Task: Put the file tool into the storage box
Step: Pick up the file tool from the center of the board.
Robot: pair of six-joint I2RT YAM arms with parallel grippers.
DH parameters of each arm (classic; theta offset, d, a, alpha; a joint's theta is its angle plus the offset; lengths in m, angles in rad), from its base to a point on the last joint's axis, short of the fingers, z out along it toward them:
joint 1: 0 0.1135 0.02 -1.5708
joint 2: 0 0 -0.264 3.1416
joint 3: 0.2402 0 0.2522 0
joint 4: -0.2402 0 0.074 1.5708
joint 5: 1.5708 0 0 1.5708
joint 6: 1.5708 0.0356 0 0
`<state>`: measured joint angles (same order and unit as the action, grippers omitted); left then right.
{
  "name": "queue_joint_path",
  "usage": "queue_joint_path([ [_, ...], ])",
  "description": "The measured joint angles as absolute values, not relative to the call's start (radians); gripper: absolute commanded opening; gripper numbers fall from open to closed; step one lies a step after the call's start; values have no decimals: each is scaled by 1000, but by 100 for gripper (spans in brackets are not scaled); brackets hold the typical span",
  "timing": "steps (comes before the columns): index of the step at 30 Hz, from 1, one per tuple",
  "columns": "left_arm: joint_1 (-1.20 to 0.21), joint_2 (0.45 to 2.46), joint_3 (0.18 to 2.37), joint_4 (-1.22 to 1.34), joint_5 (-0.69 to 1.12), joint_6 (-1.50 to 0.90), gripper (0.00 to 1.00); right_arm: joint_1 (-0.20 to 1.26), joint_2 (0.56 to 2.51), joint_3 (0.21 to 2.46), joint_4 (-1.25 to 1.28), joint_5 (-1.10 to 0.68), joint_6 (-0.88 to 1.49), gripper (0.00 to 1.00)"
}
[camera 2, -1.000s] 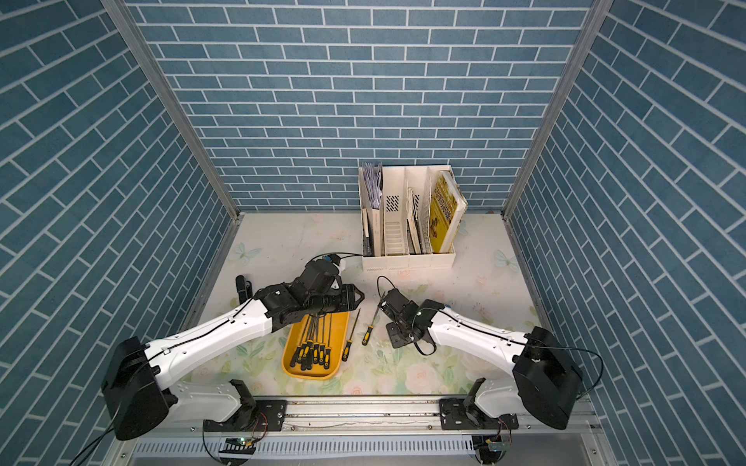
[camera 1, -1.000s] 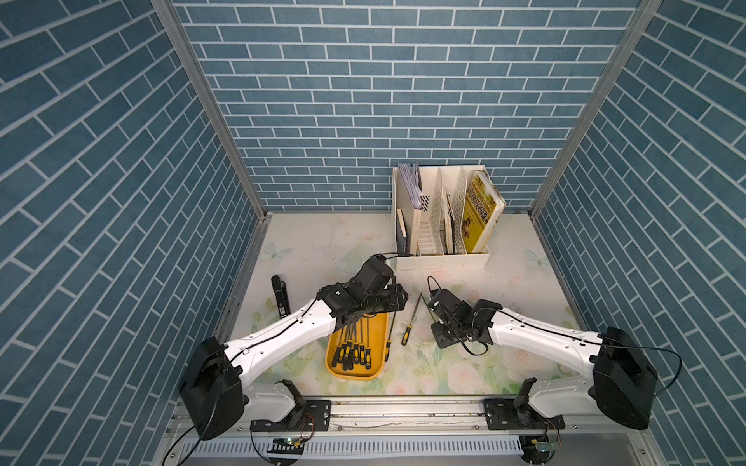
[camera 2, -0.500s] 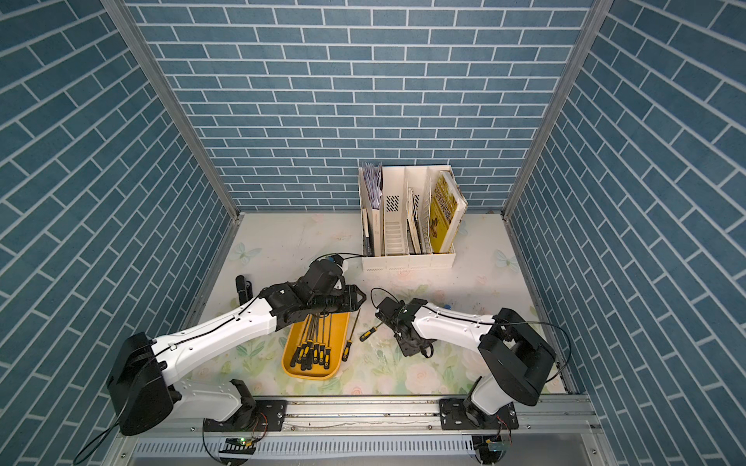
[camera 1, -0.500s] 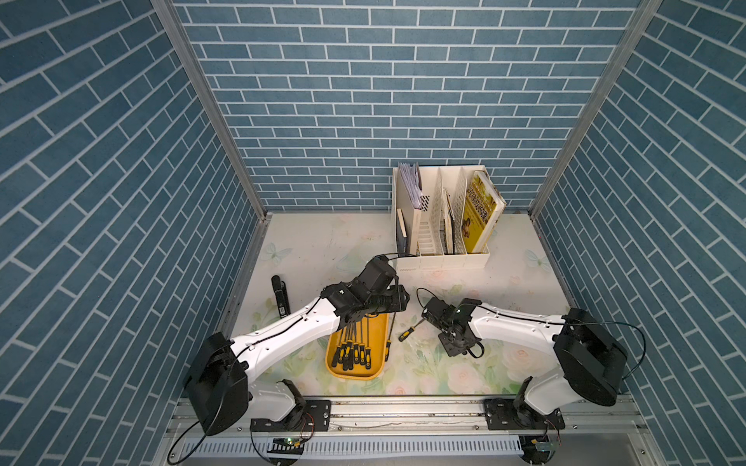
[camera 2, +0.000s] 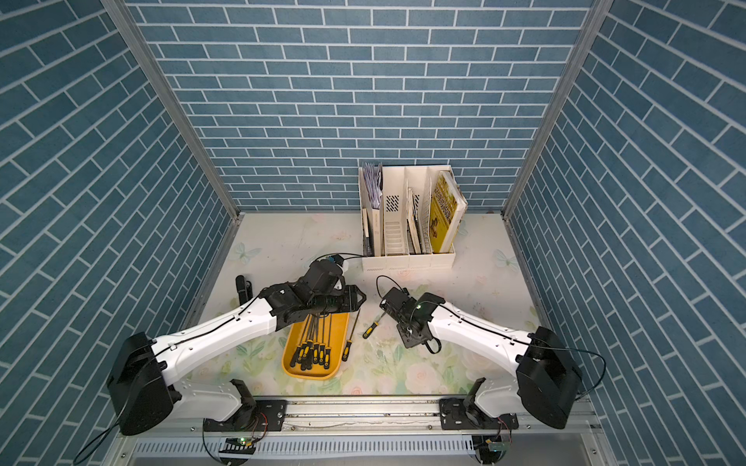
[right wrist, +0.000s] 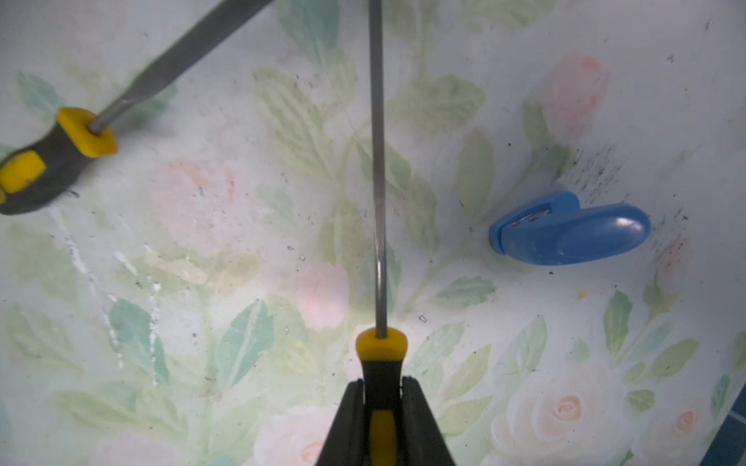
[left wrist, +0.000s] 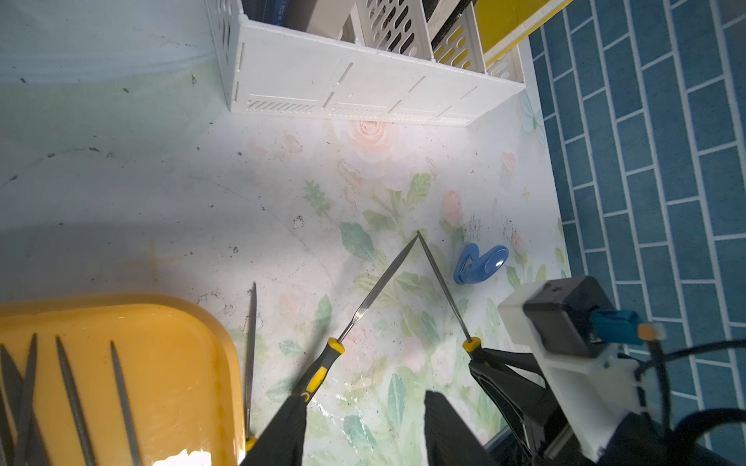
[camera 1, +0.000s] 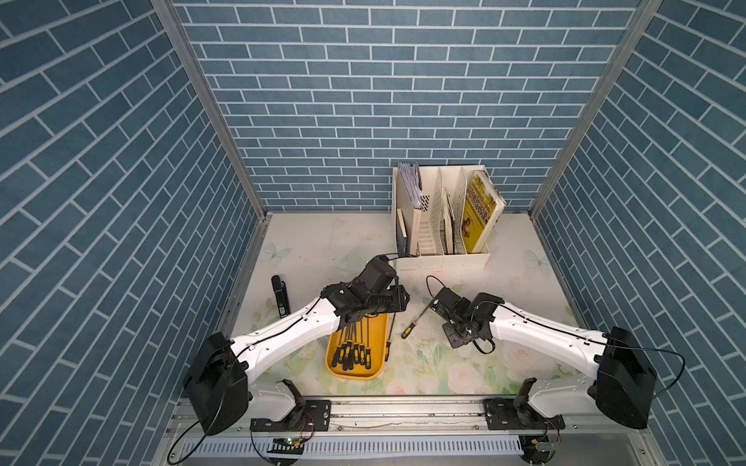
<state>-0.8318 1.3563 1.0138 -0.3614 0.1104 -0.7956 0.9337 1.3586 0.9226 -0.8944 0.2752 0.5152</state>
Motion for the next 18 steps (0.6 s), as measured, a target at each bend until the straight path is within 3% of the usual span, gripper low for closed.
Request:
queue_joint_path([
  [18,-832,1356,1013,-345,118,-799,56,964,1258,946,-633,69,475,0],
])
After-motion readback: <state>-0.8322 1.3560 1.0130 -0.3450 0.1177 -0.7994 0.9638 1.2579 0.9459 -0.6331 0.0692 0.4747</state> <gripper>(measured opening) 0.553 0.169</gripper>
